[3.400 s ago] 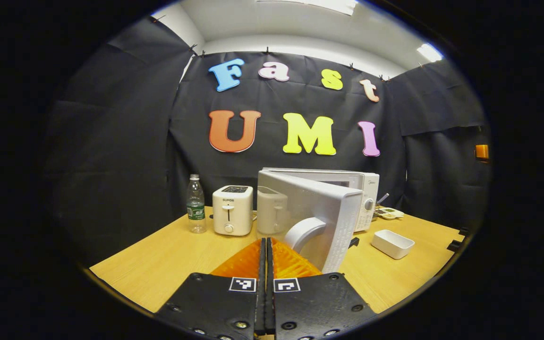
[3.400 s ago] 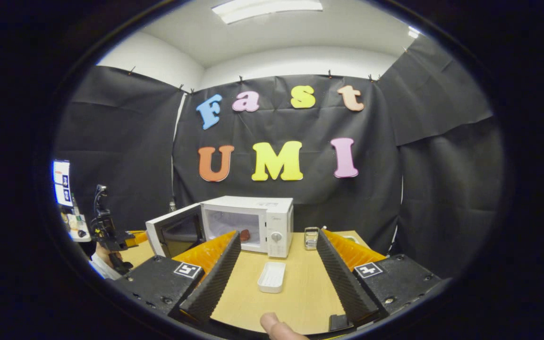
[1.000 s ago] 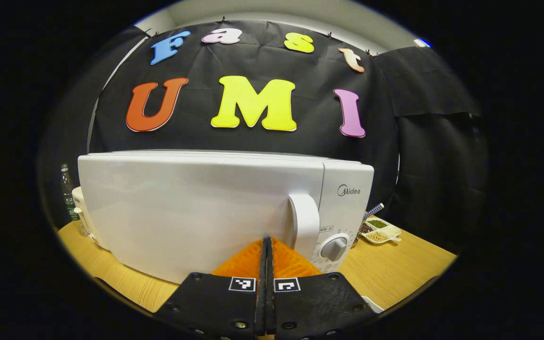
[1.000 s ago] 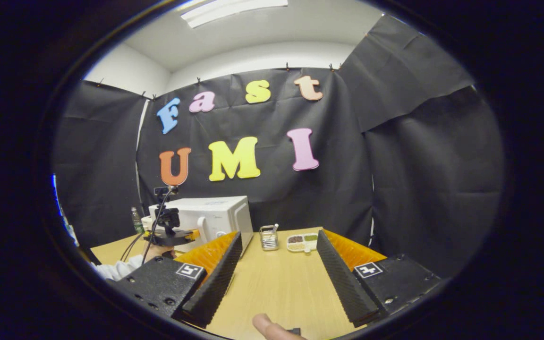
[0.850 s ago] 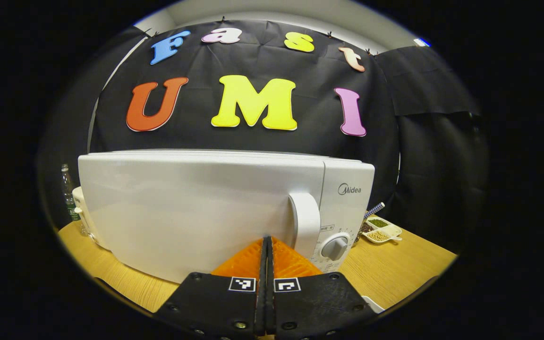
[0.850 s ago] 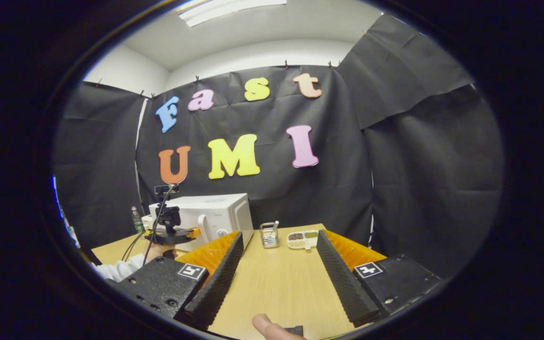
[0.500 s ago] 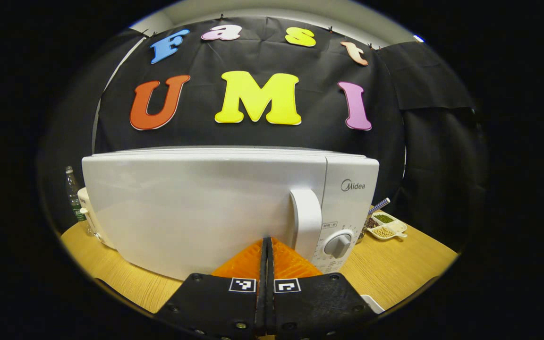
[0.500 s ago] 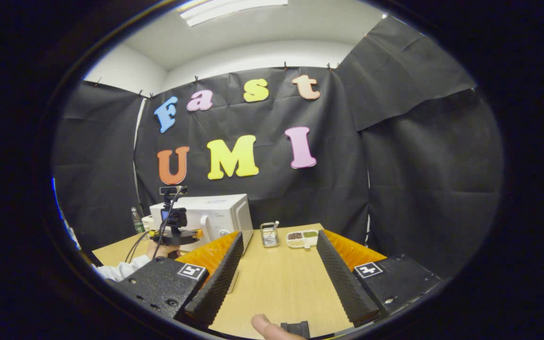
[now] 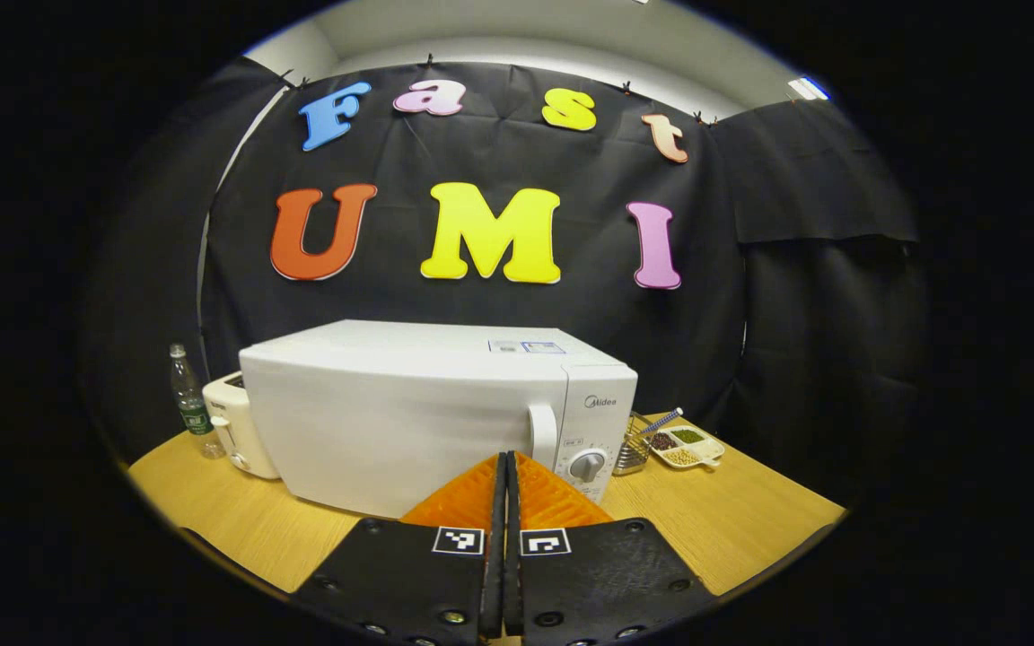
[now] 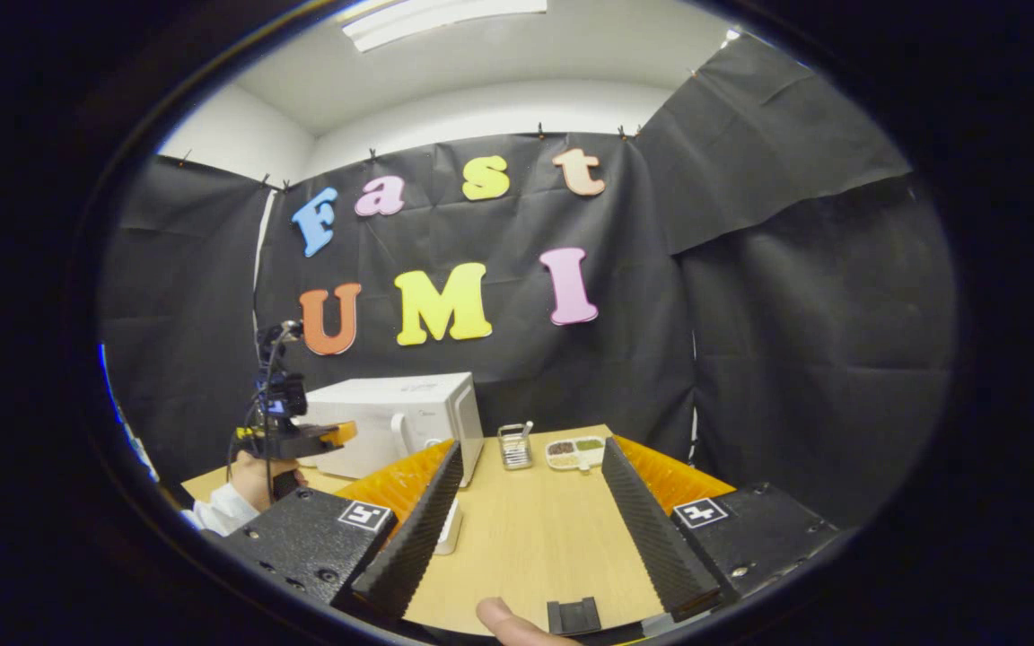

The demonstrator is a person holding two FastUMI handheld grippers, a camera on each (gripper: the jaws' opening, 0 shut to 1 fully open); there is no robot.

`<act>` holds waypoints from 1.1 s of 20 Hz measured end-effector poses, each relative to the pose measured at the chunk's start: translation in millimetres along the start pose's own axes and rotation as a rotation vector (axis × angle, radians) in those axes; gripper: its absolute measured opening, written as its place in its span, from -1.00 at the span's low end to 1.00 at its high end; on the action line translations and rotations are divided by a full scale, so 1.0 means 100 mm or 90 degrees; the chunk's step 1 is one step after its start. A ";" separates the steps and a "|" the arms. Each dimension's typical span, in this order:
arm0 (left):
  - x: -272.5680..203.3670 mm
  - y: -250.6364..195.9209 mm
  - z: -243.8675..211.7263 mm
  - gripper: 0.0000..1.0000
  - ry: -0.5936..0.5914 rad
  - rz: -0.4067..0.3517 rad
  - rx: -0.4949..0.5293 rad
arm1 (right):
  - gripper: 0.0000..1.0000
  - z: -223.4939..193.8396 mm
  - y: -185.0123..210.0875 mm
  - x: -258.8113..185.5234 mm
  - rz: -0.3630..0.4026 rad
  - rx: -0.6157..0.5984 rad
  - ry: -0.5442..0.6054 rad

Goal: Open the microwave oven with the left hand, put the food in, and close the microwave oven.

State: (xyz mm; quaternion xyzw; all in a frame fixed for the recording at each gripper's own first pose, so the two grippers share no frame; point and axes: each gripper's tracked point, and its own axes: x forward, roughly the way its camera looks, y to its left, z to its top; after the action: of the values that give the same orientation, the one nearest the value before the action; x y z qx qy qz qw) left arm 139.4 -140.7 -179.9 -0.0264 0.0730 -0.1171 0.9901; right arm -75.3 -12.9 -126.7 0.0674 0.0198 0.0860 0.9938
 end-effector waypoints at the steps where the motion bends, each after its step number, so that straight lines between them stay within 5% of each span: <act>1: -0.09 -0.01 0.10 -0.99 -0.008 -0.003 -0.005 | 0.98 0.02 0.03 -0.02 -0.001 -0.002 -0.001; 6: -0.52 0.10 0.35 -0.99 -0.017 -0.008 -0.016 | 0.98 0.15 0.11 -0.12 -0.010 -0.023 -0.011; 9: -0.82 0.32 0.39 -1.00 -0.010 0.030 -0.003 | 0.98 0.33 0.08 -0.12 -0.040 -0.048 -0.035; 12: -1.12 0.40 0.56 0.73 -0.042 0.046 -0.014 | 0.98 0.42 0.19 -0.14 -0.039 -0.056 -0.045; 13: -1.27 0.46 0.63 0.86 -0.051 0.059 -0.011 | 0.98 0.44 0.22 -0.14 -0.037 -0.058 -0.047; 18: -1.90 0.77 0.88 0.86 -0.065 0.175 0.018 | 0.98 0.57 0.33 -0.21 -0.040 -0.055 -0.066; 22: -2.34 0.65 0.97 0.86 -0.066 0.165 0.012 | 0.98 0.65 0.39 -0.18 -0.055 -0.021 -0.077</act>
State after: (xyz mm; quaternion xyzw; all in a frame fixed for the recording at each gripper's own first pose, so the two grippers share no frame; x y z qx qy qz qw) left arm -56.2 -19.2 -56.6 -0.0132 0.0231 0.0129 0.9996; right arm -96.5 13.2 -56.8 0.0550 -0.0391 0.0394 0.9969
